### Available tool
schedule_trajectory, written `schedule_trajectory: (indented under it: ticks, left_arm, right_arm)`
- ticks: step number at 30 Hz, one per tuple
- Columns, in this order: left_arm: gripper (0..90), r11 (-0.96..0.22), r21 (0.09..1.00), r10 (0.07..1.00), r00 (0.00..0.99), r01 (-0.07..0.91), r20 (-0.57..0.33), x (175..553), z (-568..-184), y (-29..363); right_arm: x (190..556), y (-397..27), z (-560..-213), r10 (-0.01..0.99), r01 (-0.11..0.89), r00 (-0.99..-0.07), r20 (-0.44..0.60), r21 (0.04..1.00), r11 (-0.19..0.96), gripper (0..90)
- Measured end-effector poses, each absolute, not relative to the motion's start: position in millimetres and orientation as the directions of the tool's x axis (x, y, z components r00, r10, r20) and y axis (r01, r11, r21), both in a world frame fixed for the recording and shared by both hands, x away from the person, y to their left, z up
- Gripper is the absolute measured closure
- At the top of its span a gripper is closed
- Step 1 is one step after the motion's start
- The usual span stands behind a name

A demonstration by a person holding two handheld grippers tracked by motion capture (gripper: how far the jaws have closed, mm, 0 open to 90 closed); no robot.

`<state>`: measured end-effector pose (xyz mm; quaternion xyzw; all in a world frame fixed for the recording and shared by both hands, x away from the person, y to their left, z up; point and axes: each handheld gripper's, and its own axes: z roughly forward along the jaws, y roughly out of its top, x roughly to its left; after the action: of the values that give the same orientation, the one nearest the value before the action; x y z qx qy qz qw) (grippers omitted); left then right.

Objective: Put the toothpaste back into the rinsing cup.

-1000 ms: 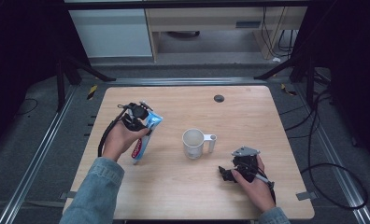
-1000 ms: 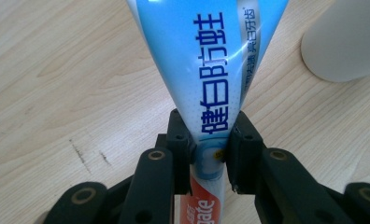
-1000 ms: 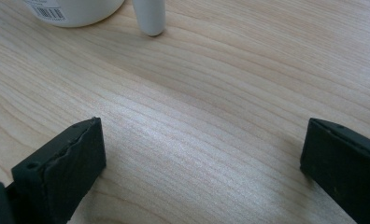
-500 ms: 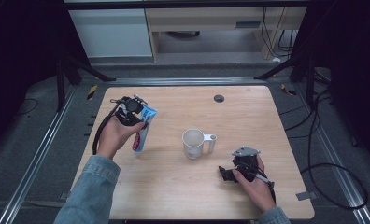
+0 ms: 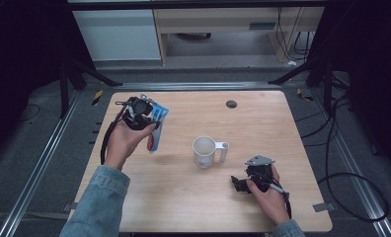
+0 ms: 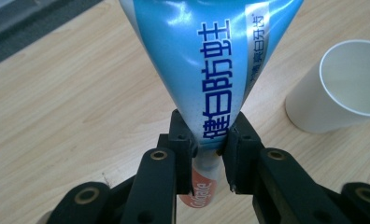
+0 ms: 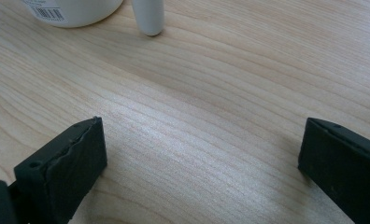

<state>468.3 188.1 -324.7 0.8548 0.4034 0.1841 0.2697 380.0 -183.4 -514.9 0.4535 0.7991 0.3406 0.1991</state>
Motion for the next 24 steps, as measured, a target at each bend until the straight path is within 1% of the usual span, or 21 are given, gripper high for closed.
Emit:
schedule_trajectory:
  ticks: [6,8,9,18,24]
  left_arm:
    - [74.7,-0.503,0.651,0.795,0.599,0.568,0.091,462,-317,189]
    - [74.7,-0.486,0.674,0.801,0.593,0.557,0.088,457,-316,190]
    - [74.7,-0.486,0.676,0.8,0.594,0.554,0.089,456,-315,191]
    - [74.8,-0.485,0.698,0.793,0.601,0.526,0.098,451,-312,185]
    - [74.7,-0.487,0.725,0.79,0.601,0.488,0.126,448,-309,179]
  right_arm:
    - [380,-184,-515,0.858,0.582,-0.513,-0.02,0.727,0.365,1.3]
    - [379,-183,-514,0.863,0.602,-0.505,0.011,0.721,0.343,1.2]
    - [380,-184,-515,0.859,0.588,-0.512,-0.009,0.726,0.358,1.1]
    - [380,-184,-515,0.857,0.586,-0.515,-0.012,0.724,0.363,1.0]
    - [380,-183,-515,0.858,0.591,-0.514,-0.002,0.724,0.356,0.8]
